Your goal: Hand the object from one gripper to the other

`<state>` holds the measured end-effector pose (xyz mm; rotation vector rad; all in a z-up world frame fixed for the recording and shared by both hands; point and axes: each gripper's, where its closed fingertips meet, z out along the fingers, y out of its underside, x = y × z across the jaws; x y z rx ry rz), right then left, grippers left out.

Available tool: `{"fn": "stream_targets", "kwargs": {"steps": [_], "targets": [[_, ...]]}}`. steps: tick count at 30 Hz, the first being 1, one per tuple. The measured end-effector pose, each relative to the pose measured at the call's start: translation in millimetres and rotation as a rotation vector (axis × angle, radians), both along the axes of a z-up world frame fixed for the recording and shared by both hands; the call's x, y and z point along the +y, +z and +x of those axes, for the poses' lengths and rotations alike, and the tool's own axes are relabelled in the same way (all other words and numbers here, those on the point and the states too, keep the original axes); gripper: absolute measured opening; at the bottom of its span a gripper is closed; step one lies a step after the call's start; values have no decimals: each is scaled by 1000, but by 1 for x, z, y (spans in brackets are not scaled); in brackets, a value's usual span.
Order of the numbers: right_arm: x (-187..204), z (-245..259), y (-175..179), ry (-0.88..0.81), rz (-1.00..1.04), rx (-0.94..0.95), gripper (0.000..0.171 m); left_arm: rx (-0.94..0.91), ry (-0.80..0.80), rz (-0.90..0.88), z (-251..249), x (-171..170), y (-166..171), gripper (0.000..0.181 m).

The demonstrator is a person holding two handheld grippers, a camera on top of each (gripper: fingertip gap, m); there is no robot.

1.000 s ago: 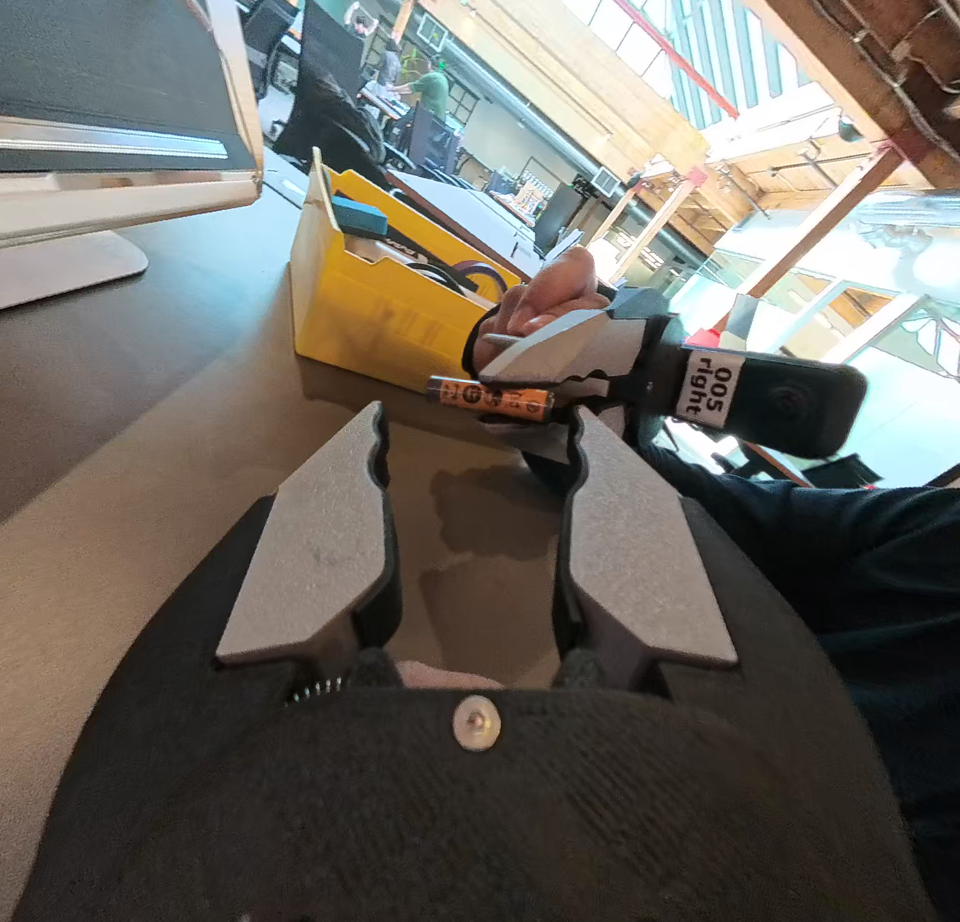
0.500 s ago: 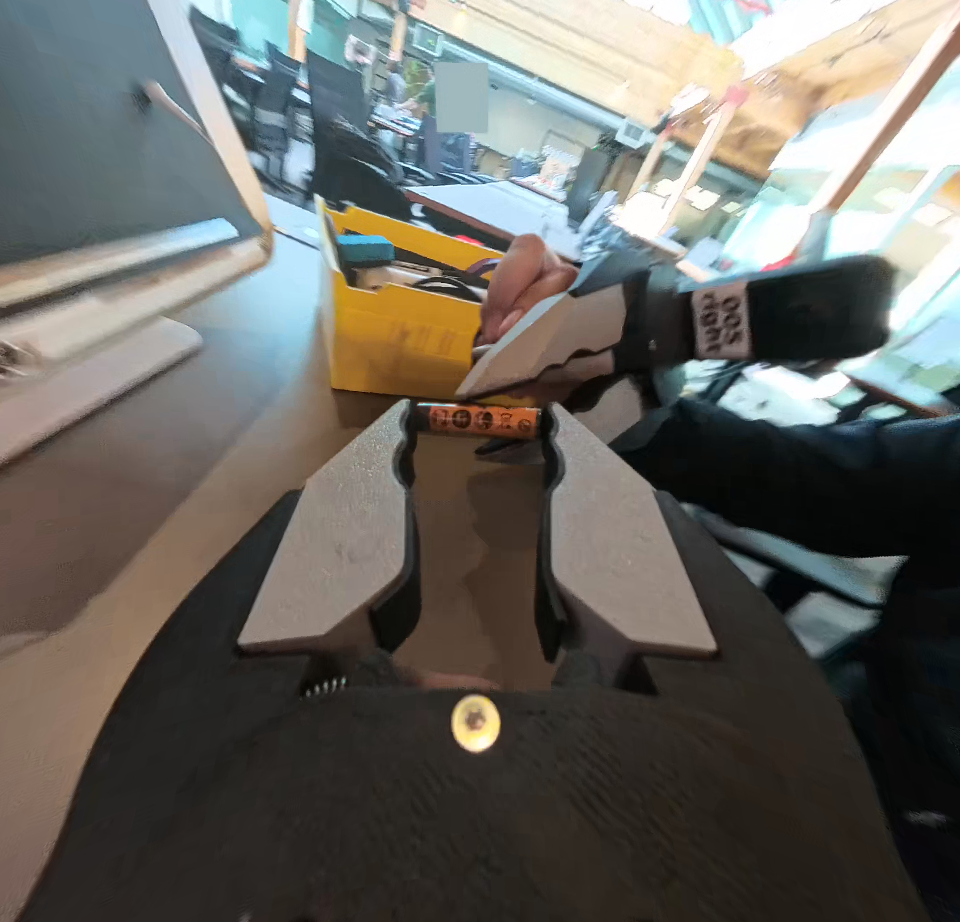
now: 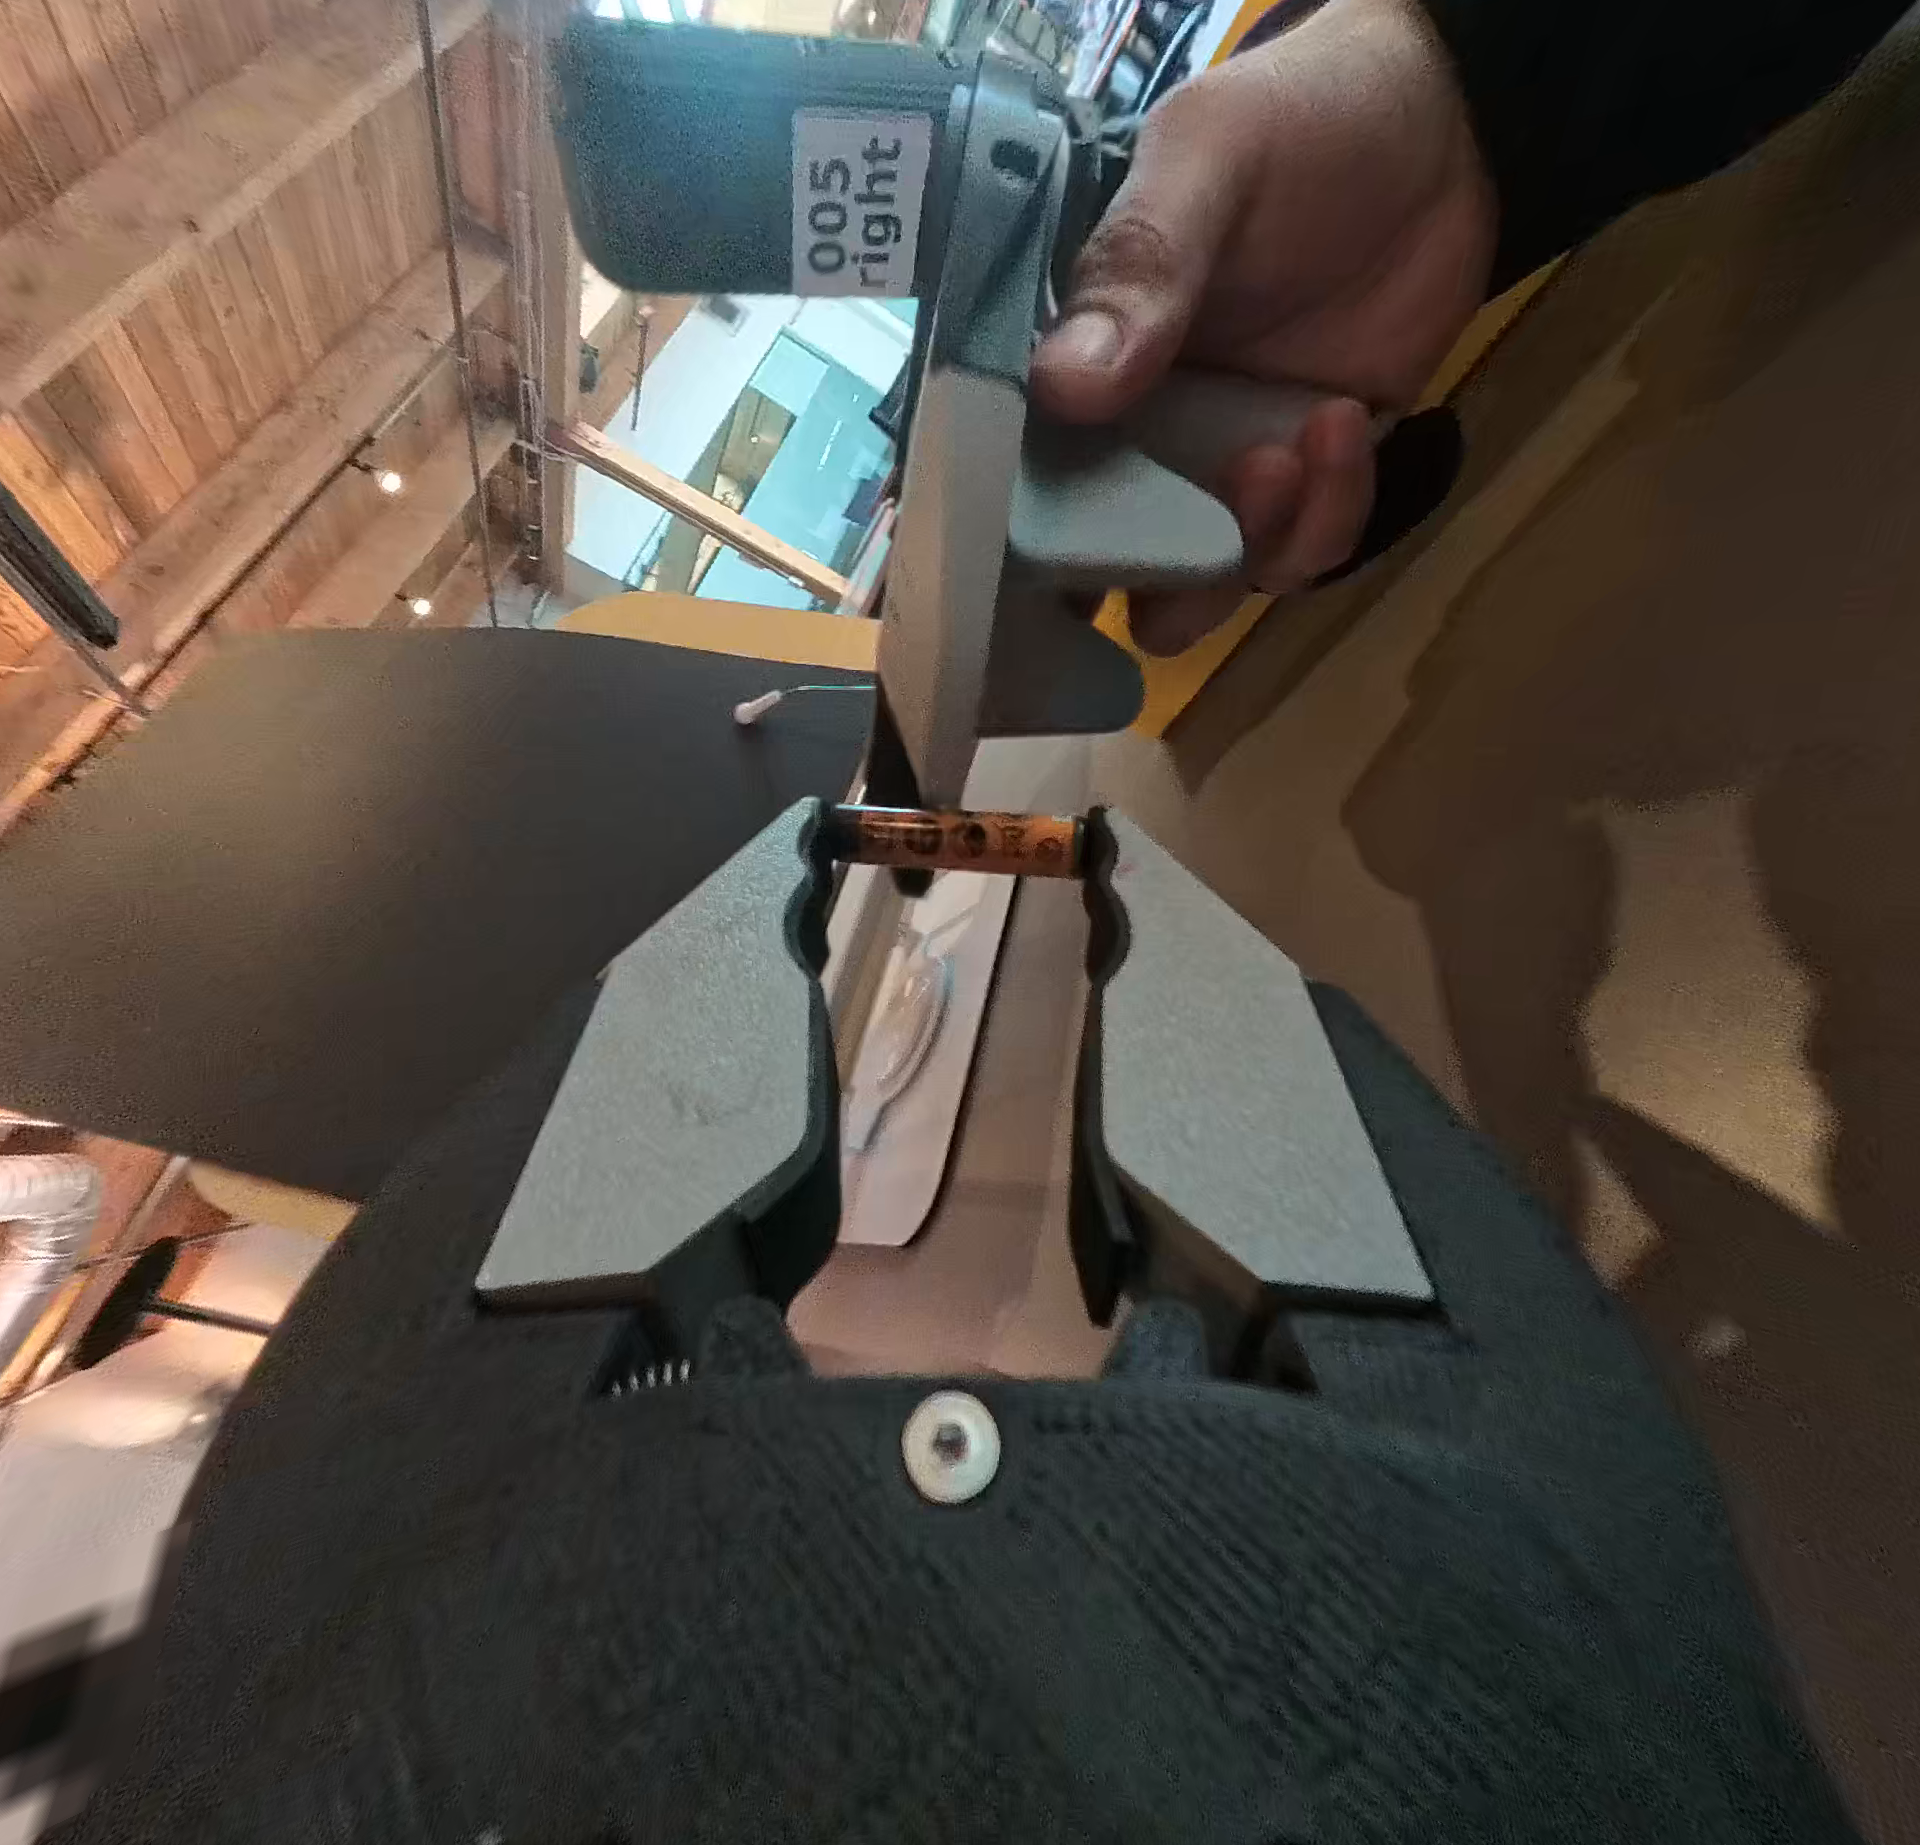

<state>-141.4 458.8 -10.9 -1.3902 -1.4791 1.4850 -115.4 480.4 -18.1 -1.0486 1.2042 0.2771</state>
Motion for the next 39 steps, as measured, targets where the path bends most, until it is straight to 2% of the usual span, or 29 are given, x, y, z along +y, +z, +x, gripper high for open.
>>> {"fn": "stream_targets", "kwargs": {"steps": [1, 5, 7, 10, 14, 17, 19, 26, 29, 32, 35, 39], "targets": [[0, -3, -7, -3, 7, -32, 11, 11, 10, 21, 0, 1, 0, 46], [6, -8, -10, -36, 41, -64, 10, -5, 60, 11, -5, 7, -1, 46], [22, -6, -9, -138, 157, -54, 6, -87, 75, -51, -9, 10, 2, 45], [44, 2, -1, -289, 439, -24, 6, -327, -68, -370, -5, 2, 2, 50], [35, 3, 5, -338, 945, 33, 6, -648, -242, -788, -5, -2, 11, 60], [24, -2, 5, -326, 1169, 82, 6, -804, -413, -975, -7, -15, 26, 62], [18, -4, 2, -297, 1205, 88, 6, -834, -489, -1110, -4, -24, 27, 68], [-1, -5, 12, -270, 1267, 161, 6, -889, -562, -1332, 2, -30, 20, 66], [-7, -7, 10, -248, 1266, 164, 6, -944, -624, -1351, 2, -32, 29, 59], [-11, -8, 9, -233, 1249, 167, 6, -929, -603, -1359, 4, -31, 24, 43], [-11, -8, 7, -224, 1180, 152, 6, -912, -597, -1354, 4, -31, 23, 43], [-1, -9, 1, -275, 1136, 114, 8, -878, -503, -1275, 2, -20, 16, 42]]}}
